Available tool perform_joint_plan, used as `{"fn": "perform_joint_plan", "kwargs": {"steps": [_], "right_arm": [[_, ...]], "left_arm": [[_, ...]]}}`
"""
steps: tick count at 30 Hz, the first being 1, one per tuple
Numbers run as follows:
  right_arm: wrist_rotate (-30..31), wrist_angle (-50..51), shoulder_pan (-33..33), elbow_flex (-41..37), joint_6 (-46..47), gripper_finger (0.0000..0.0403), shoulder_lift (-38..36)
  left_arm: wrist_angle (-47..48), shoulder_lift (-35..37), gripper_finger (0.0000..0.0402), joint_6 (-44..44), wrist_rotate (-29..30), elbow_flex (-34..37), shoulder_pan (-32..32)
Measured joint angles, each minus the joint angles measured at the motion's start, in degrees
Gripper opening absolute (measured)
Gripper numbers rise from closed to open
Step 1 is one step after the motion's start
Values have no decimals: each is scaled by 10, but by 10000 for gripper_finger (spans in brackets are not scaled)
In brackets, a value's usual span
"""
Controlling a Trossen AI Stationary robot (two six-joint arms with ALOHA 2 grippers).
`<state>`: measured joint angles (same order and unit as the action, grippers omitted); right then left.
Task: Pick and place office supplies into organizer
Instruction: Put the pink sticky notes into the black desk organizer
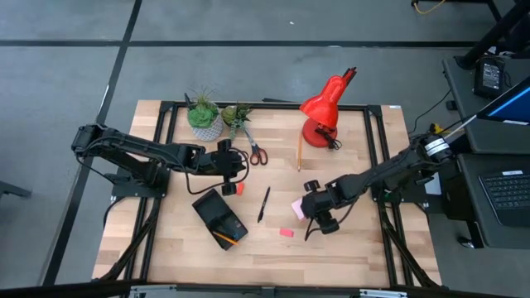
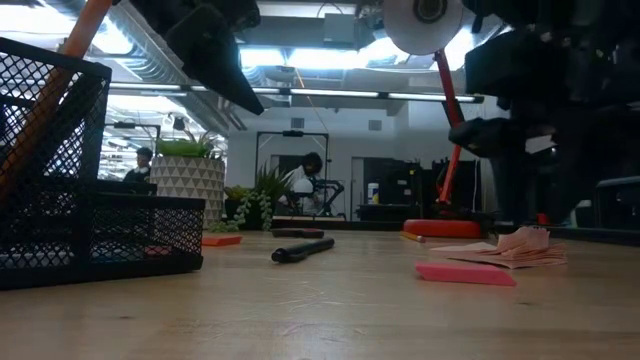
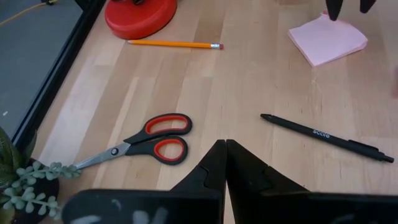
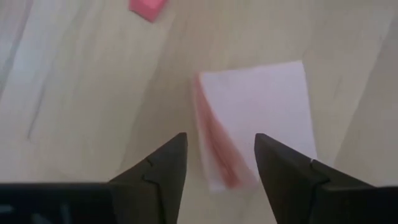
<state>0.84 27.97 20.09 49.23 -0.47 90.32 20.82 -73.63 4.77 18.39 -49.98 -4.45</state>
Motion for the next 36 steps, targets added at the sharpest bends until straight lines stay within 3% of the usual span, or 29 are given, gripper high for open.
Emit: {"fn": "perform_joint_plan", "kwargs": {"steps": [11,24,30,36], "right_arm": [[-41,-15,-23,-23,-24,188,0],[-41,-35,-27,-54,-29,187,1],[-82,-57,-29,-54,-27,154,1],[-84,-57,-34,-54,-24,122,1]], "left_arm": [[2,0,3,0,0,0,0],[2,0,2,0,0,0,0],[2,0,5,0,0,0,0],[2,0,1,0,0,0,0]]}}
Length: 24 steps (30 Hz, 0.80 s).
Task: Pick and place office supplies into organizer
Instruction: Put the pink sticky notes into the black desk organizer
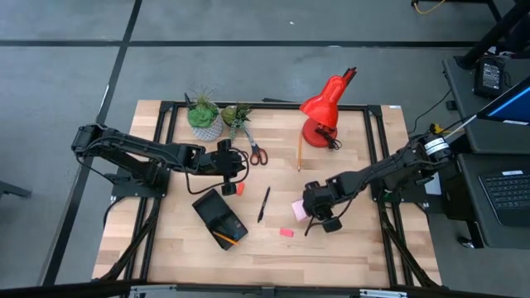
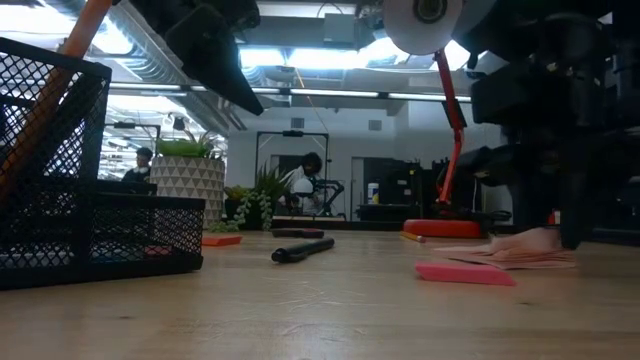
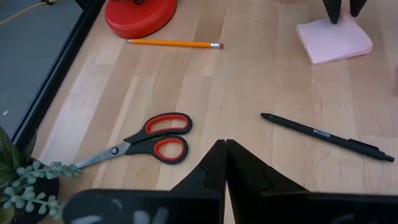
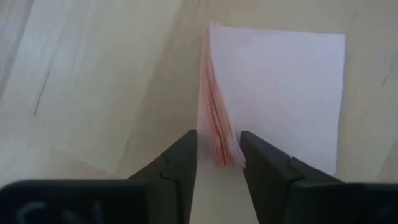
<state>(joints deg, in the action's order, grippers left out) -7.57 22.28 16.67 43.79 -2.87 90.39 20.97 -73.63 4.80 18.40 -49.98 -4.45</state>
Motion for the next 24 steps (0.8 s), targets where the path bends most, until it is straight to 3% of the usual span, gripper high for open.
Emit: {"fn": "perform_joint_plan", "kwargs": {"steps": [12,19,24], "right_arm": [[6,1,-22,0,11,93,0],[19,4,-22,0,10,14,0],[20,4,-22,1,9,5,5]], "left_arm": [[0,0,2,0,0,0,0],[0,0,5,0,0,0,0],[0,0,3,0,0,0,0]]}}
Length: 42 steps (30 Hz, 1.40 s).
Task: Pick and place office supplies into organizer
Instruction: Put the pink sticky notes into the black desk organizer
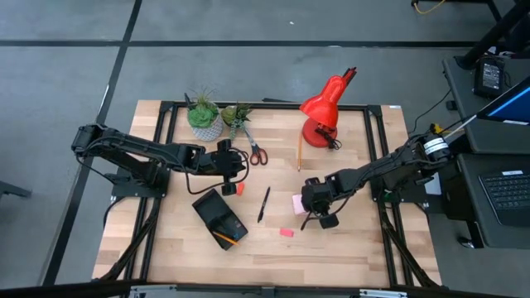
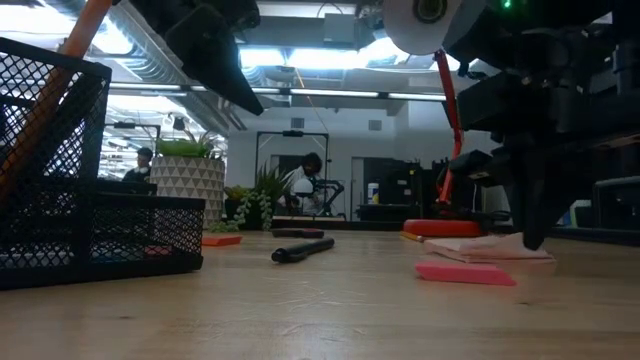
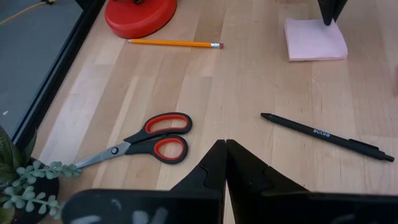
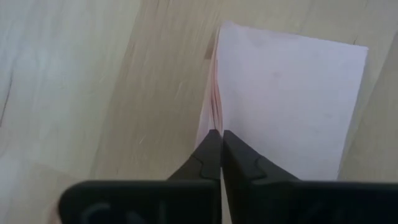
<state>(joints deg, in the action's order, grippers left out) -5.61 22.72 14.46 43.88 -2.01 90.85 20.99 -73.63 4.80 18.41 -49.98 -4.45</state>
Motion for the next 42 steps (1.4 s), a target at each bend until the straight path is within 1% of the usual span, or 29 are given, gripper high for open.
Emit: {"fn": "perform_joint_plan", "kwargs": {"steps": [9,17,21,26,34,42], "right_arm": [[0,2,0,1,2,2,0],[8,17,0,12,3,1,-38],[43,65,0,31,3,0,-66],[91,91,0,47,-1,0,-103],[155,90,0,49,-42,0,-161],[166,37,0,49,-89,0,-182]], "left_arm": [[0,0,3,0,0,0,0],[-1,0,6,0,0,0,0],[-5,0,8,0,0,0,0],[-33,0,12,-1,0,0,0],[-71,0,36,-68,-1,0,0],[-95,-7,69,-82,2,1,0]]}}
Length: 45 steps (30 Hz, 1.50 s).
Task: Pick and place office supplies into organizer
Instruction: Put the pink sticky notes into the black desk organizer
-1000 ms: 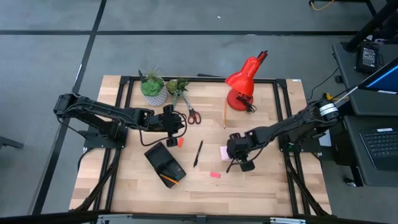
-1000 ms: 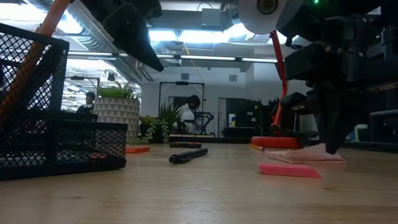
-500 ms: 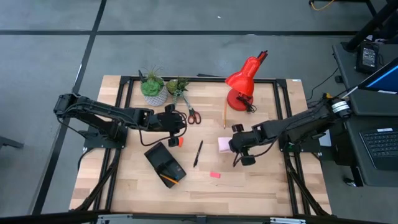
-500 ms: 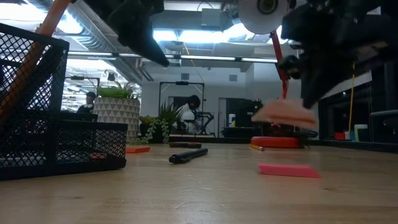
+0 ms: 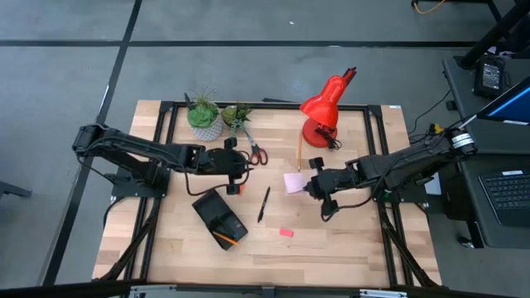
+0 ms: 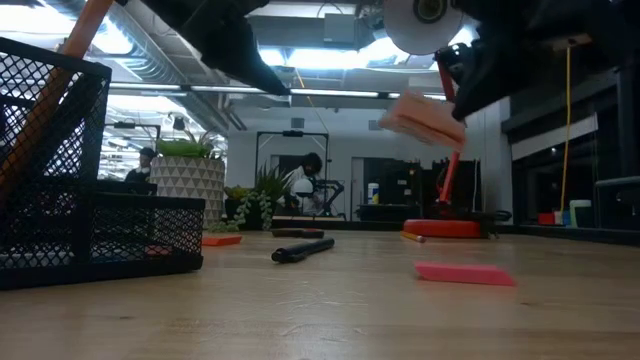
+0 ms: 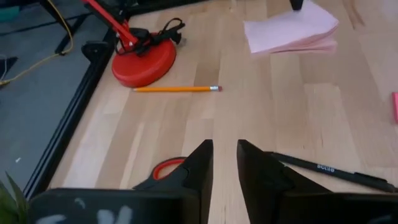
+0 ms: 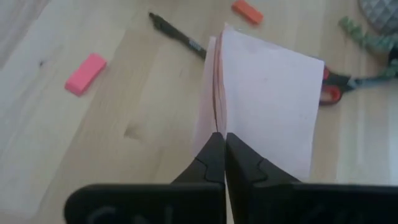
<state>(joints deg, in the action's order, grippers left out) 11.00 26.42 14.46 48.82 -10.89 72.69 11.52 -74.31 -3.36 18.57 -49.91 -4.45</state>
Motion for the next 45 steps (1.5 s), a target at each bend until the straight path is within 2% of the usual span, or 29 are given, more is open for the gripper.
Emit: {"fn": "perform_joint_plan", "kwargs": {"steps": [4,7,13,17,21,25,30,37,41,45], "right_arm": [[0,-15,0,1,-19,0,0],[0,-17,0,11,-30,0,0],[1,-14,0,47,-63,0,23],[3,9,0,75,-86,0,54],[46,44,0,105,-93,0,83],[51,51,0,131,-115,0,101],[84,63,0,155,-142,0,113],[167,75,4,160,-154,0,114],[184,72,4,160,-167,0,114],[234,62,5,160,-190,0,114]], "left_arm": [[-15,-15,78,9,-1,0,0],[-34,-24,79,55,-10,0,3],[-82,-27,81,136,-102,0,17],[-112,-27,93,169,-114,0,25],[-109,-27,115,229,-150,0,46],[-110,-27,137,290,-199,0,65],[-111,-27,155,367,-212,0,90],[-126,-27,154,378,-230,0,103],[-165,-27,153,380,-237,0,108],[-173,-27,153,402,-238,0,115]]}}
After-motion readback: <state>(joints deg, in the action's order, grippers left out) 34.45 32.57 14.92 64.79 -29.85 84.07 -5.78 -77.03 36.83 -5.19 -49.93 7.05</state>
